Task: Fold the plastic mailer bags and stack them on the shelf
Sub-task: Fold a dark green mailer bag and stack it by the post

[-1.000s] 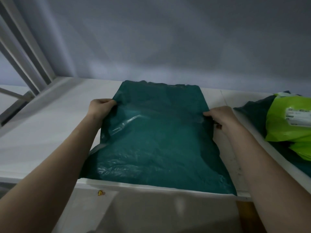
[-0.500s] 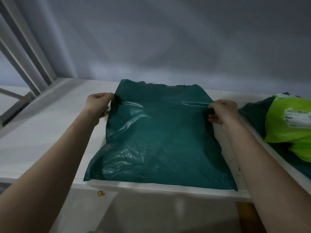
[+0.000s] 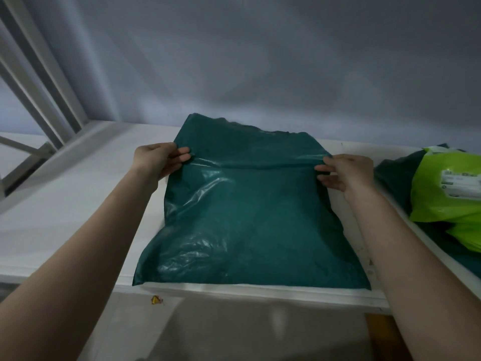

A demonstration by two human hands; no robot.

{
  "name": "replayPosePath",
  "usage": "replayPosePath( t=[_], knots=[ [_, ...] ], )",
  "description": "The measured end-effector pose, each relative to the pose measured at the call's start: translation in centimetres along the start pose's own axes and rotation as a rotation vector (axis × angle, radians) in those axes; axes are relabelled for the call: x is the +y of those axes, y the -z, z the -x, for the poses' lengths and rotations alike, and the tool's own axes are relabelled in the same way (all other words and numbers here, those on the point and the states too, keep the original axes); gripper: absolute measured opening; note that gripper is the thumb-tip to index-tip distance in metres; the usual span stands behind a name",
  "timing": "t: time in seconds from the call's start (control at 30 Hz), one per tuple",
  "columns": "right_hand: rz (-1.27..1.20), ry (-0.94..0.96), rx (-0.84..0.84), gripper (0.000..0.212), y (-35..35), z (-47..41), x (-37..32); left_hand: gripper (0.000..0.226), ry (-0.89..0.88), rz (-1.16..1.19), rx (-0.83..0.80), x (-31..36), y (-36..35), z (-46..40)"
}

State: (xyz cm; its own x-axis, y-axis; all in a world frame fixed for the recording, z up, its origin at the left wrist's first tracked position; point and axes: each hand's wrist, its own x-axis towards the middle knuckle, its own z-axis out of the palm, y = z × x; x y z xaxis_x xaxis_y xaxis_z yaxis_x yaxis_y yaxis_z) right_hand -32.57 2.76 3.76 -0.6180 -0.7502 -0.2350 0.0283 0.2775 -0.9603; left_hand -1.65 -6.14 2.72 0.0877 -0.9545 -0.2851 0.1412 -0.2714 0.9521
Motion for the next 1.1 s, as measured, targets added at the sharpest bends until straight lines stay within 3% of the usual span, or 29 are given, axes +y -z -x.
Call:
replayPosePath(
  t=[0.07, 0.23, 0.37, 0.47, 0.87, 1.0, 1.1],
  knots=[
    [-0.08, -0.03, -0.032, 0.004, -0.3, 0.3, -0.2, 0.009, 0.004, 0.064, -0.035, -0.1, -0.1, -0.1],
    [-0.063, -0.016, -0.004, 0.017, -0.4, 0.2, -0.1, 0.021, -0.076, 0.052, -0.128, -0.7, 0.0, -0.5],
    [-0.075, 0.01, 0.001, 0.008, -0.4, 0.1, 0.2, 0.009, -0.104, 0.055, -0.133, -0.8, -0.3, -0.6],
    [-0.132, 0.017, -0.005, 0.006, -0.5, 0.1, 0.0, 0.013, -0.096, 0.06, -0.157, -0.6, -0.5, -0.5],
    [-0.548, -0.163, -0.093, 0.03, -0.3, 0.5, -0.6, 0.028, -0.164, -0.016, -0.269, -0.9, -0.2, 0.2],
    [-0.534, -0.174, -0.132, 0.039, 0.1, 0.0, -0.3, 0.021, -0.213, -0.082, -0.325, -1.4, 1.2, 0.3],
    [-0.43, -0.158, -0.168, 0.033, 0.3, 0.0, -0.2, 0.039, -0.047, -0.046, -0.285, -0.8, 1.2, 0.6]
  ],
)
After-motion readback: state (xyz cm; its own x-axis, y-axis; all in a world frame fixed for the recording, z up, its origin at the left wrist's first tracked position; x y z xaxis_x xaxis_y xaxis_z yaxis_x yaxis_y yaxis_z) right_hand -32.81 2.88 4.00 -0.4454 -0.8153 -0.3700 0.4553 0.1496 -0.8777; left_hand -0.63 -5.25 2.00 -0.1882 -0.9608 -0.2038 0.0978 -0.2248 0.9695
